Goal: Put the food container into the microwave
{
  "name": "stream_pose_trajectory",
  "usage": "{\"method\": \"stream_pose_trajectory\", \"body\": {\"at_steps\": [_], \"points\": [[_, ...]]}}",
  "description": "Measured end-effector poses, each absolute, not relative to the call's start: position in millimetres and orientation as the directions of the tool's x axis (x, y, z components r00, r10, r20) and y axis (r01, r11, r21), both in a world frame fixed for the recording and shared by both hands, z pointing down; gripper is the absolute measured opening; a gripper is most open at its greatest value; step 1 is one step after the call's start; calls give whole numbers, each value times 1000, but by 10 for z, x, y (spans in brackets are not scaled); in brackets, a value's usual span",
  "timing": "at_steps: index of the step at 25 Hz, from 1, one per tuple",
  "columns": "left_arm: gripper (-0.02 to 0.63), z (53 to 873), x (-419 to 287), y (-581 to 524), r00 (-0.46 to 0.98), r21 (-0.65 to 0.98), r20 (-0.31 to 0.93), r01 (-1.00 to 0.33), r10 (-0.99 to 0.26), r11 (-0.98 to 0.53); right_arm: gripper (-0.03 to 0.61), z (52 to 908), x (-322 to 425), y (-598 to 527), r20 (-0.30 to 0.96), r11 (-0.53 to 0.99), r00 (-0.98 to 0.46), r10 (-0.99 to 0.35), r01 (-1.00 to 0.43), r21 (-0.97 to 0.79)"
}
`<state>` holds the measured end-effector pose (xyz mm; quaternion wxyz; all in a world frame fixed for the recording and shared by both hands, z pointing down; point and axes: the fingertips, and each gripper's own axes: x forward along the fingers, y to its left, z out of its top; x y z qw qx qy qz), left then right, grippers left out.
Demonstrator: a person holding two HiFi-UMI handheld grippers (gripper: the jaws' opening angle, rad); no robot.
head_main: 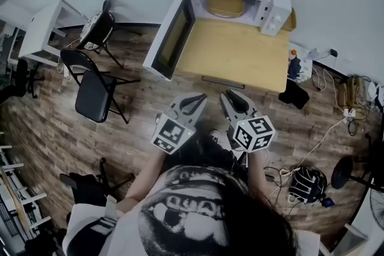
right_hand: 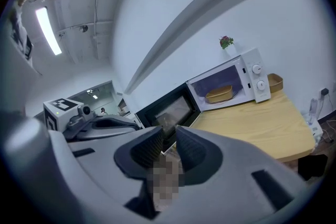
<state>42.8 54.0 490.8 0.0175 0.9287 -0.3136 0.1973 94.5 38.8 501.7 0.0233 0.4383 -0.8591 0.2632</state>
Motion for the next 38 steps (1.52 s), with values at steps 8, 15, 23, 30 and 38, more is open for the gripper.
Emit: {"method": "stream_pose_trajectory", "body": {"at_steps": [8, 15, 23, 30, 38], "points": [[8, 4844, 109, 641, 703, -105, 372, -617, -607, -780, 64, 4905, 675, 403, 248, 512, -633, -733, -754, -413], [8, 4698, -405, 837, 689, -117, 348, -641, -636, -759, 20, 4657, 111, 602, 211, 566, -656, -724, -741, -362], [8, 4598, -838, 1041, 703, -101, 311, -645, -640, -757, 6, 4521, -462, 880, 202, 613, -685, -700, -722, -320], [8, 4562, -990, 1176, 728, -95, 290, -624, -621, -776, 5, 4490, -662, 1040, 190, 615, -694, -694, -709, -344], [8, 4548, -1153, 1284, 740, -102, 266, -615, -617, -782, 5, 4517, -821, 1154, 203, 620, -686, -698, -722, -308]]}}
